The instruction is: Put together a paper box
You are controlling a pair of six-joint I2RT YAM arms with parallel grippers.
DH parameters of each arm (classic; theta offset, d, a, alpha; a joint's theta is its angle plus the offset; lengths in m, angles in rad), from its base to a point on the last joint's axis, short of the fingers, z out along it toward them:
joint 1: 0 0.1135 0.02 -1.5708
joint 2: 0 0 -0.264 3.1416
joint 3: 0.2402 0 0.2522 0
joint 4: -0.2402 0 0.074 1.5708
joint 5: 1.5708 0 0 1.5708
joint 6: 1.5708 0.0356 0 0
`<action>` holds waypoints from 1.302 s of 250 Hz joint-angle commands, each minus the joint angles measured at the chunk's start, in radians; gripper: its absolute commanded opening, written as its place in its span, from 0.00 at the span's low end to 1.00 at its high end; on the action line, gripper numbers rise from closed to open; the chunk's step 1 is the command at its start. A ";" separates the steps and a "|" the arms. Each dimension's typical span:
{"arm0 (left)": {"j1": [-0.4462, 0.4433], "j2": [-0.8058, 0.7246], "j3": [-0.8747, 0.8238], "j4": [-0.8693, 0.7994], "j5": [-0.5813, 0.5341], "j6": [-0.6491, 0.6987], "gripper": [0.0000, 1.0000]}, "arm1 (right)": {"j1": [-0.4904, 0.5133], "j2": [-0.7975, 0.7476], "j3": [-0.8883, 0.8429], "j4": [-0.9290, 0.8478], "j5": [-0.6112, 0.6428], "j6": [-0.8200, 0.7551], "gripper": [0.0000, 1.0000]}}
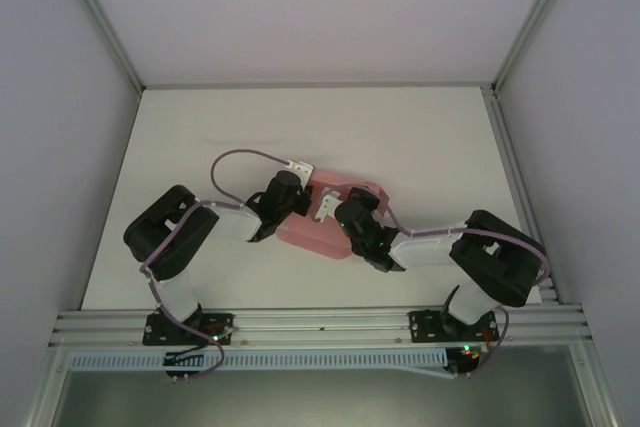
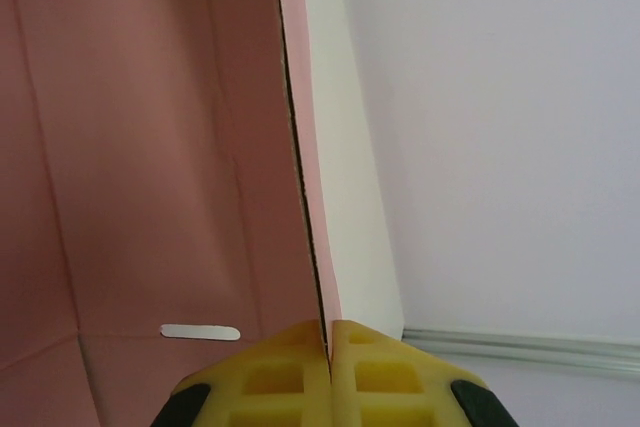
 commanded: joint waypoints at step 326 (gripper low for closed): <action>-0.027 -0.423 -0.042 -0.342 -0.171 -0.185 0.00 | -0.194 -0.575 0.253 -0.712 -0.390 0.951 1.00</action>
